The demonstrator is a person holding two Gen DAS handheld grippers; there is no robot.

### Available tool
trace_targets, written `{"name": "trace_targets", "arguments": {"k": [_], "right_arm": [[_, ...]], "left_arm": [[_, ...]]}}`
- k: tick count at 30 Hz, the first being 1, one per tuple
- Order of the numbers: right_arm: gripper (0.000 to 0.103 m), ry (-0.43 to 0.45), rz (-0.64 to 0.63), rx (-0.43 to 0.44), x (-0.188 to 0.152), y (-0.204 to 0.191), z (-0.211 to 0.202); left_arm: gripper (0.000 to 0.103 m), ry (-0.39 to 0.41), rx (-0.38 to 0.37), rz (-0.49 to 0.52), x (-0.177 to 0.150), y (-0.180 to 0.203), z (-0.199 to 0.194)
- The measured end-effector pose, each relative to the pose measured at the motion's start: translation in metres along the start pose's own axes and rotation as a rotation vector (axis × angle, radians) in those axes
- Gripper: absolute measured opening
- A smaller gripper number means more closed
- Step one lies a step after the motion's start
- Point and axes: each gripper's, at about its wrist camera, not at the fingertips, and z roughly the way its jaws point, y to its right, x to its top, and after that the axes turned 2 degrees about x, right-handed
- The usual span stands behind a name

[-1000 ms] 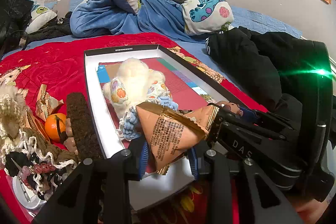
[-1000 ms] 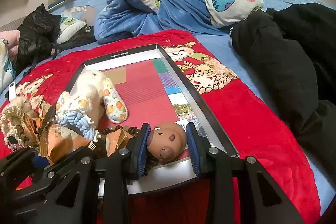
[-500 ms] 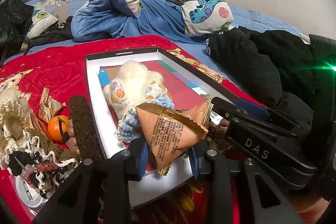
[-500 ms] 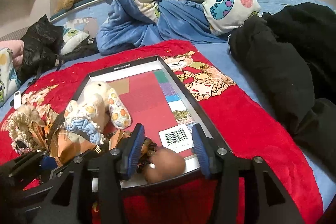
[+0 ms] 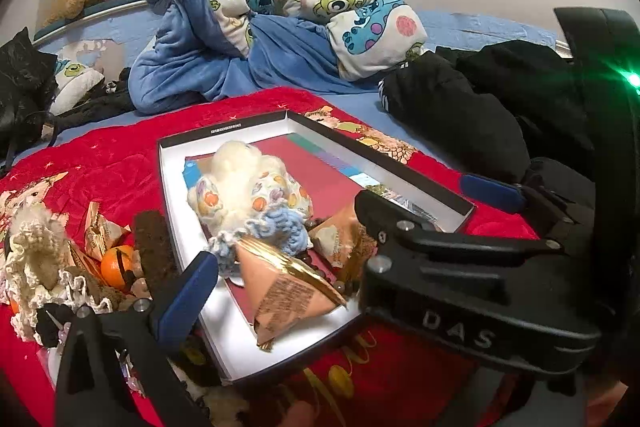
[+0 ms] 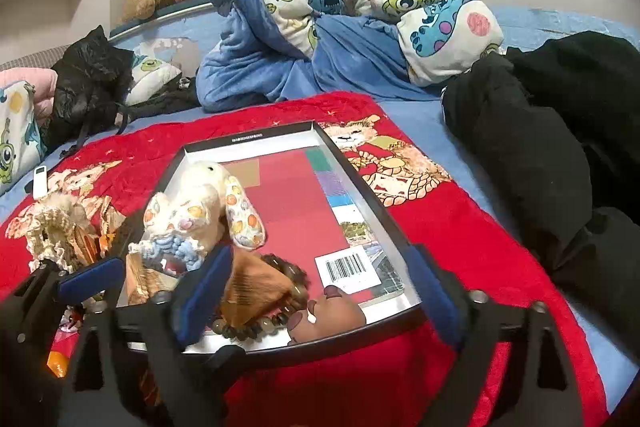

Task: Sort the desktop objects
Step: 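Lower the packet into the box and open the left tool while the right tool releases the face toy there, then withdraw both tools from the box back toward the item pile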

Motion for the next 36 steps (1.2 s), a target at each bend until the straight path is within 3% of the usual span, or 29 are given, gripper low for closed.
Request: {"name": "trace_targets", "arguments": {"k": [6, 23, 31, 36], "right_arm": [[0.103, -0.013, 0.008, -0.002, 0.0, 0.001, 0.002], [0.103, -0.031, 0.017, 0.01, -0.003, 0.002, 0.003], [0.103, -0.006, -0.001, 0.004, -0.007, -0.002, -0.009], [0.103, 0.025, -0.015, 0.042, -0.01, -0.004, -0.023]], "left_arm": [[0.103, -0.002, -0.008, 0.003, 0.0, 0.001, 0.0], [0.103, -0.008, -0.006, 0.012, -0.003, 0.004, -0.002], [0.103, 0.032, 0.028, 0.025, -0.008, 0.004, -0.015], [0.103, 0.066, 0.034, 0.026, -0.011, 0.005, -0.026]]}}
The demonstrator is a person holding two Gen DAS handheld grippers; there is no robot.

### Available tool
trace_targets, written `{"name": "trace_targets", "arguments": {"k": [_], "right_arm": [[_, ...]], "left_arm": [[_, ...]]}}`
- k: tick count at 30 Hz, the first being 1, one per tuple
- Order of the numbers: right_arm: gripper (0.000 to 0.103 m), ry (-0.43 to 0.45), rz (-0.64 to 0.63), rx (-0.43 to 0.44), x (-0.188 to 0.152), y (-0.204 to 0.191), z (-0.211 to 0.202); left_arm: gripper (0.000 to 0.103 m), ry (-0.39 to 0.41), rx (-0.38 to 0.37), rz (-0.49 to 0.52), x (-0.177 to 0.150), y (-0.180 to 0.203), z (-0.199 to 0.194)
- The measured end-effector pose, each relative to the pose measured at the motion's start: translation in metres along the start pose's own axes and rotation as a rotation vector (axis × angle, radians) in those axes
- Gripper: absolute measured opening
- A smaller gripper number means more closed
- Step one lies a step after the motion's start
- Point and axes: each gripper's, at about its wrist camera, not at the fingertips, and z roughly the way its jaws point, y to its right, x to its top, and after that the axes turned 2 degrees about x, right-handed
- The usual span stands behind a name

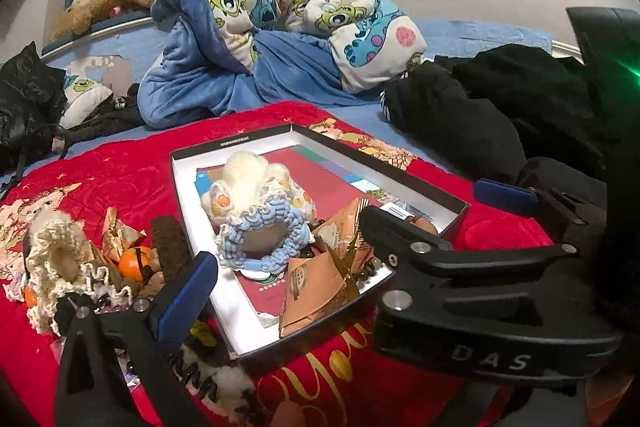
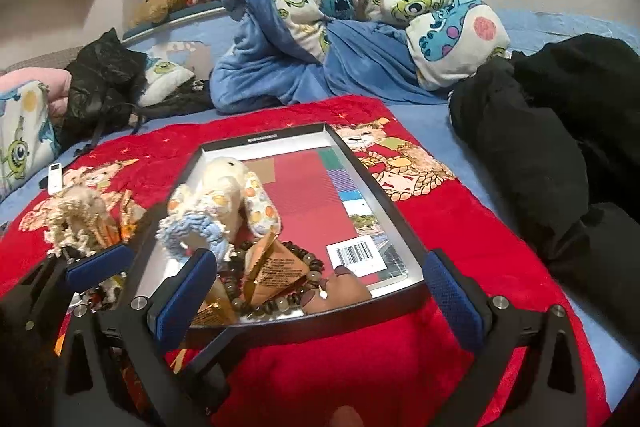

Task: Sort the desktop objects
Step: 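Withdraw both tools from the box back toward the item pile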

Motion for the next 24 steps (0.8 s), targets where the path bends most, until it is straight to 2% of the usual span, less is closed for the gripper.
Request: {"name": "trace_targets", "arguments": {"k": [5, 9, 15, 20, 24], "right_arm": [[0.103, 0.048, -0.049, -0.008, -0.002, -0.009, -0.018], [0.103, 0.023, -0.057, 0.035, -0.005, -0.013, -0.021], [0.103, 0.02, -0.051, 0.042, -0.005, -0.017, -0.026], [0.103, -0.036, -0.035, 0.056, -0.003, -0.024, -0.024], [0.103, -0.017, -0.001, 0.116, 0.0, -0.029, -0.033]], "left_arm": [[0.103, -0.006, -0.005, -0.025, -0.005, -0.005, -0.011], [0.103, -0.018, -0.002, -0.067, -0.011, -0.012, -0.02], [0.103, -0.011, 0.005, -0.124, -0.02, -0.023, -0.036], [0.103, -0.035, -0.019, -0.215, -0.029, -0.041, -0.047], [0.103, -0.025, -0.021, -0.308, -0.034, -0.061, -0.054]]}}
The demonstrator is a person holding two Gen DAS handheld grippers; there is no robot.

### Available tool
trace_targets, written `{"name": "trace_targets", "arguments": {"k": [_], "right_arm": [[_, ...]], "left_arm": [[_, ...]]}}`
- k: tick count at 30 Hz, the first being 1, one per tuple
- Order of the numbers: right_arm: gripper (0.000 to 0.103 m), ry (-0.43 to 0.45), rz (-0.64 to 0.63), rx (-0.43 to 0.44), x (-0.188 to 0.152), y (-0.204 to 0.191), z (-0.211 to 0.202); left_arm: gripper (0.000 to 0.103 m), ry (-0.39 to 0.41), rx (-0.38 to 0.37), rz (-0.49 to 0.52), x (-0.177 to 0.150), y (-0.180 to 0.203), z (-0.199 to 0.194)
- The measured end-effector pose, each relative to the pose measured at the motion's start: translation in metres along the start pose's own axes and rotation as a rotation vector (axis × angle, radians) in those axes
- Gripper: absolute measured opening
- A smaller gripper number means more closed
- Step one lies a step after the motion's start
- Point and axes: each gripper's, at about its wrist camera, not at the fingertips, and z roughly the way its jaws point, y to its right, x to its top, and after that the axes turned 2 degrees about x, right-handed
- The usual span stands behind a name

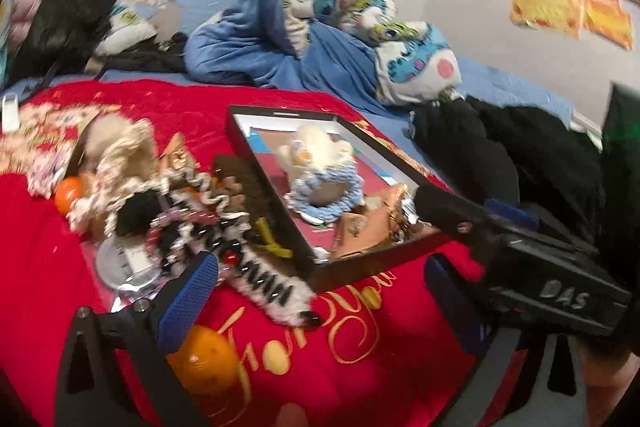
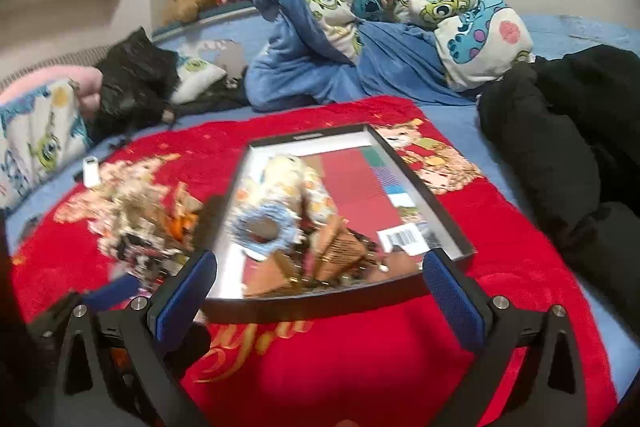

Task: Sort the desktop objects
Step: 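Withdraw both tools from the box back toward the item pile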

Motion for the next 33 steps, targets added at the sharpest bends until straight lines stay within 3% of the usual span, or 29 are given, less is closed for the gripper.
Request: {"name": "trace_targets", "arguments": {"k": [4, 9, 18, 25, 33], "right_arm": [[0.103, 0.044, 0.017, 0.04, 0.006, -0.01, -0.009], [0.103, 0.078, 0.058, 0.103, 0.012, -0.026, -0.013], [0.103, 0.079, -0.035, 0.185, 0.012, -0.081, -0.007], [0.103, 0.071, 0.003, 0.263, 0.013, -0.11, 0.01], [0.103, 0.067, 0.08, 0.332, 0.017, -0.14, 0.036]], "left_arm": [[0.103, -0.009, -0.005, -0.033, 0.0, -0.016, -0.008], [0.103, -0.002, 0.037, -0.003, 0.003, -0.028, -0.024], [0.103, 0.024, 0.262, 0.144, 0.012, -0.077, -0.061], [0.103, 0.071, 0.285, 0.031, 0.022, -0.142, -0.085], [0.103, 0.05, 0.293, -0.013, 0.028, -0.177, -0.084]]}}
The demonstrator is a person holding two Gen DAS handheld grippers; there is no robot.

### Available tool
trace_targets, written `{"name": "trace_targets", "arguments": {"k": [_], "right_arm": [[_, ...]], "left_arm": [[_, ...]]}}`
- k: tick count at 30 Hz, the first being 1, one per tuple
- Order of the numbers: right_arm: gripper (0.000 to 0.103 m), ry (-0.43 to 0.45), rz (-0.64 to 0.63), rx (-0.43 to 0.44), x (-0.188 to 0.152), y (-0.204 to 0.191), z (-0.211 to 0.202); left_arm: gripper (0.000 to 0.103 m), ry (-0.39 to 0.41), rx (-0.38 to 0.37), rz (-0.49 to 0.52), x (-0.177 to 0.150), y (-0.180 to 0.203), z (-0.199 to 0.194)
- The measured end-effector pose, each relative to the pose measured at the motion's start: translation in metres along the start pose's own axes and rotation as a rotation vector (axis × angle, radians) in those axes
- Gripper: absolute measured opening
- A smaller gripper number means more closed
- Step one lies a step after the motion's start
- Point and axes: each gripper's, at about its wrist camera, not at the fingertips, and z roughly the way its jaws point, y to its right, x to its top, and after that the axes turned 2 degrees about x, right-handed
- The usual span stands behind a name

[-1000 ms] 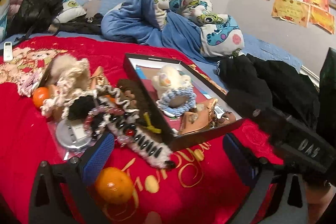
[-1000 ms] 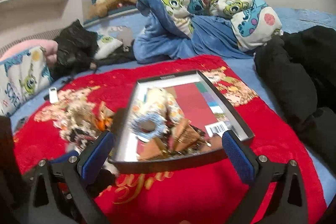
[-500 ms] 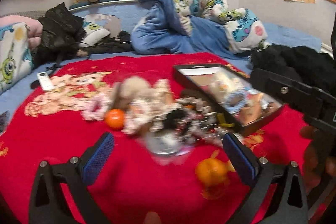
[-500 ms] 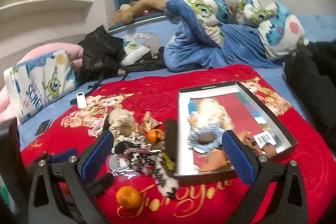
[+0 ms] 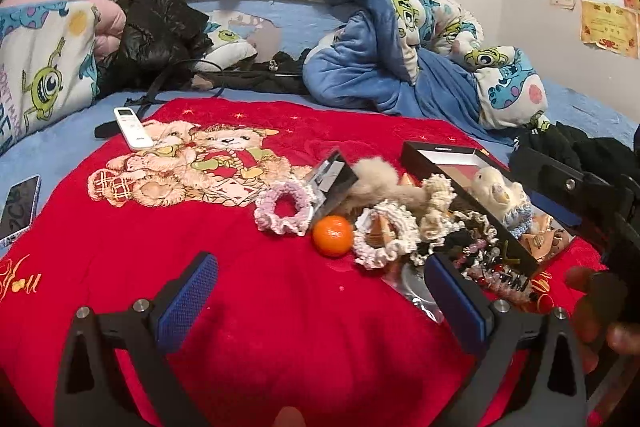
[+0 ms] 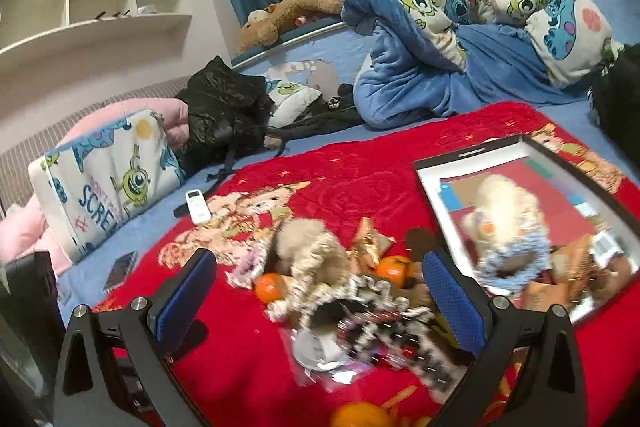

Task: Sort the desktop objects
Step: 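Withdraw both tools from the box back toward the item pile, then grasp the pink lace scrunchie with the left tool while the right tool grasps the cream lace scrunchie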

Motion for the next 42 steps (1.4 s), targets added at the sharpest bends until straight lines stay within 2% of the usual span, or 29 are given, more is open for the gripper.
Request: {"name": "trace_targets", "arguments": {"k": [3, 8, 13, 17, 21, 26, 28, 30, 32, 36, 39, 41, 42], "right_arm": [[0.103, 0.0, 0.002, 0.015, 0.0, -0.006, 0.01], [0.103, -0.012, -0.037, 0.011, 0.003, -0.014, 0.025], [0.103, -0.019, -0.018, 0.027, 0.009, -0.007, 0.039], [0.103, -0.042, -0.013, 0.015, 0.01, 0.0, 0.053], [0.1, -0.104, -0.003, 0.016, 0.0, 0.002, 0.069], [0.1, -0.165, -0.003, 0.03, -0.009, -0.003, 0.078], [0.099, -0.167, -0.019, 0.026, -0.012, -0.006, 0.078], [0.094, -0.177, -0.03, 0.017, -0.015, -0.008, 0.082], [0.08, -0.189, -0.032, 0.008, -0.017, -0.008, 0.085], [0.066, -0.188, -0.012, -0.017, -0.017, -0.004, 0.086], [0.052, -0.18, 0.012, -0.037, -0.017, 0.001, 0.083], [0.031, -0.175, 0.027, -0.046, -0.016, 0.005, 0.082], [0.027, -0.176, 0.038, -0.045, -0.016, 0.007, 0.081]], "left_arm": [[0.103, -0.006, -0.016, -0.01, 0.002, -0.007, 0.003], [0.103, -0.018, 0.001, 0.031, 0.018, -0.014, 0.019], [0.103, -0.008, 0.097, 0.04, 0.036, -0.025, 0.049], [0.103, -0.067, 0.166, 0.012, 0.042, -0.035, 0.081], [0.103, -0.172, 0.235, -0.034, 0.043, -0.052, 0.114], [0.103, -0.266, 0.23, -0.096, 0.035, -0.069, 0.14], [0.103, -0.275, 0.249, -0.078, 0.033, -0.066, 0.143], [0.103, -0.29, 0.281, -0.041, 0.031, -0.059, 0.147], [0.103, -0.301, 0.308, -0.02, 0.029, -0.054, 0.15], [0.103, -0.302, 0.288, -0.041, 0.028, -0.053, 0.151], [0.103, -0.296, 0.282, -0.043, 0.029, -0.052, 0.152], [0.102, -0.285, 0.272, -0.056, 0.03, -0.059, 0.146], [0.098, -0.277, 0.267, -0.066, 0.031, -0.061, 0.144]]}}
